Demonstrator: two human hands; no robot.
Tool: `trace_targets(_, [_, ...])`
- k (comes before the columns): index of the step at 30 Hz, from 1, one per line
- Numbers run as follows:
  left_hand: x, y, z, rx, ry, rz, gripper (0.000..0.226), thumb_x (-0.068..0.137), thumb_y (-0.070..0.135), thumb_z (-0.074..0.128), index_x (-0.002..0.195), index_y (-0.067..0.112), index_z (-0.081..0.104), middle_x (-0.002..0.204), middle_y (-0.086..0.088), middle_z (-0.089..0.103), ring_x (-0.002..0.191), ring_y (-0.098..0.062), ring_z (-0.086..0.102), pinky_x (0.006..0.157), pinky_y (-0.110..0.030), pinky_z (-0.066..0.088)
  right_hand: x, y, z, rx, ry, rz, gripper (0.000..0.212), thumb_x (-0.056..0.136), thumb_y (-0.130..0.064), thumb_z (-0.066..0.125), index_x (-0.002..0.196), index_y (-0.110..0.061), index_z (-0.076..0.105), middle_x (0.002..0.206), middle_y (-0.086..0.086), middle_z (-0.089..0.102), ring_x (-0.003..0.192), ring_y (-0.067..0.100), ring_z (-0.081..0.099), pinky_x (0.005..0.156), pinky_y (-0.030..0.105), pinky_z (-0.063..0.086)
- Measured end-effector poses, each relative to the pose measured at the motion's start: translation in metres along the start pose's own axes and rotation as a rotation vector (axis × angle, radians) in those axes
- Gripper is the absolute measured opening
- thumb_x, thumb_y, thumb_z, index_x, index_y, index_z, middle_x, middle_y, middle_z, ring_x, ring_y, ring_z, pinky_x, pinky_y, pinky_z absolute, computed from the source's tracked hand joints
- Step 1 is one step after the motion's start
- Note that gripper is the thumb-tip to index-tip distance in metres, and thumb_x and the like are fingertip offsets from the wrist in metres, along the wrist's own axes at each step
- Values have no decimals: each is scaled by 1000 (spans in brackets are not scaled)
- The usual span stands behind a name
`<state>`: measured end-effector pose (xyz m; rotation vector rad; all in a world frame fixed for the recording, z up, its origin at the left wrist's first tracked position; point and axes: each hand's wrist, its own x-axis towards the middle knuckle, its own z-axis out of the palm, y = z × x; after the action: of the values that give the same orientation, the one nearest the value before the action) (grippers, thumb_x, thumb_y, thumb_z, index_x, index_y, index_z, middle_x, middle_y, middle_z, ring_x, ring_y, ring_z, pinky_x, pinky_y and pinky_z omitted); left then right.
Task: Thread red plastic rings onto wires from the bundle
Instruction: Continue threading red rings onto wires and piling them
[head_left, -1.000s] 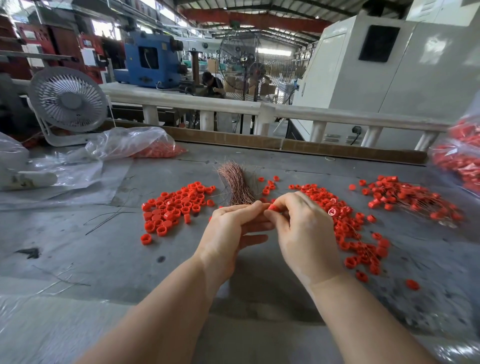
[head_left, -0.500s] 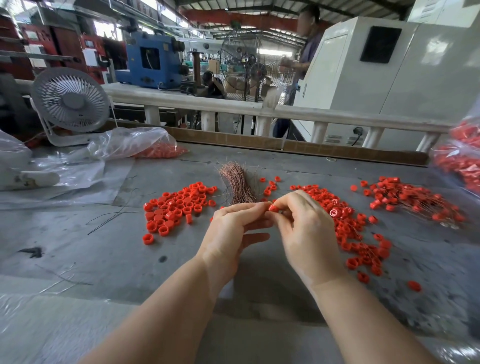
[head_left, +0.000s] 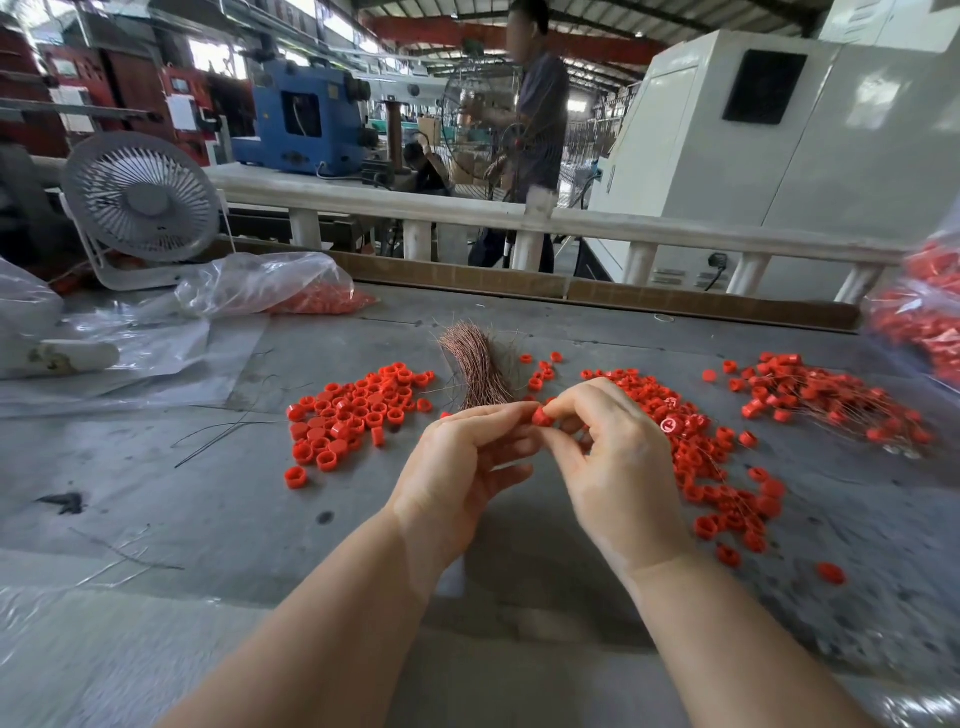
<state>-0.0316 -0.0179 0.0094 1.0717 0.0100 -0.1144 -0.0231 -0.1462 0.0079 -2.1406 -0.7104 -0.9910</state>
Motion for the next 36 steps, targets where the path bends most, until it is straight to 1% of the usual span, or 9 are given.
trace_targets(4, [0, 1, 0, 6, -5, -1, 26, 86, 7, 53, 76, 13, 76, 70, 0, 69, 62, -6, 64, 56, -18, 51, 0, 1, 1, 33, 17, 25, 7, 76, -3, 70, 75, -5, 63, 75, 2, 60, 67, 17, 55, 60, 36, 49])
trace_targets(7, [-1, 1, -1, 27, -9, 17, 29, 86, 5, 54, 75, 17, 78, 69, 0, 69, 63, -5, 64, 59, -20, 50, 0, 2, 3, 75, 48, 62, 10, 75, -3, 72, 77, -7, 64, 74, 0, 60, 66, 12, 55, 61, 24, 47])
trace_targets(9, [-2, 1, -1, 38, -14, 33, 29, 85, 4, 54, 78, 19, 78, 69, -1, 69, 64, -6, 65, 62, -21, 49, 0, 2, 3, 112, 63, 96, 11, 75, -2, 73, 79, -8, 65, 74, -1, 61, 66, 10, 57, 62, 20, 47])
trace_targets(12, [-3, 0, -2, 42, -24, 51, 27, 85, 3, 55, 81, 19, 77, 70, -2, 69, 67, -7, 66, 63, -21, 48, 0, 2, 4, 146, 77, 121, 12, 75, -5, 72, 83, -10, 65, 77, -1, 64, 69, 12, 60, 65, 21, 48])
trace_targets(17, [-4, 1, -2, 40, -34, 74, 25, 84, 3, 55, 85, 15, 77, 73, -3, 70, 68, -7, 66, 63, -22, 47, 2, 0, 2, 137, 60, 73, 18, 76, -2, 70, 93, -8, 70, 83, -5, 60, 75, 5, 55, 69, 14, 46])
trace_targets(25, [-4, 2, -2, 57, -22, 72, 23, 84, 5, 56, 85, 15, 77, 73, -6, 66, 66, -8, 65, 59, -20, 48, 4, -1, 0, 132, 72, 48, 10, 77, 1, 70, 86, -4, 70, 81, -2, 62, 75, 4, 53, 68, 12, 44])
trace_targets(29, [-4, 2, -2, 61, -20, 60, 23, 84, 5, 56, 83, 14, 77, 71, -5, 66, 64, -8, 63, 57, -19, 49, 4, -2, 0, 112, 36, 37, 5, 79, 0, 66, 82, -4, 67, 79, -3, 59, 74, 6, 52, 68, 19, 44])
trace_targets(32, [-5, 2, -1, 62, -16, 57, 24, 84, 4, 55, 79, 13, 77, 69, -3, 67, 62, -7, 63, 55, -18, 50, 4, -3, -1, 91, 9, 26, 2, 80, -2, 64, 80, -3, 65, 78, -1, 58, 73, 11, 52, 67, 26, 45])
trace_targets(36, [-5, 2, -1, 49, -23, 53, 28, 85, 5, 53, 77, 15, 77, 68, -1, 67, 60, -7, 62, 54, -18, 50, 4, -4, -1, 97, 15, 35, 6, 80, -7, 62, 80, -2, 66, 78, 1, 60, 73, 14, 55, 67, 32, 47])
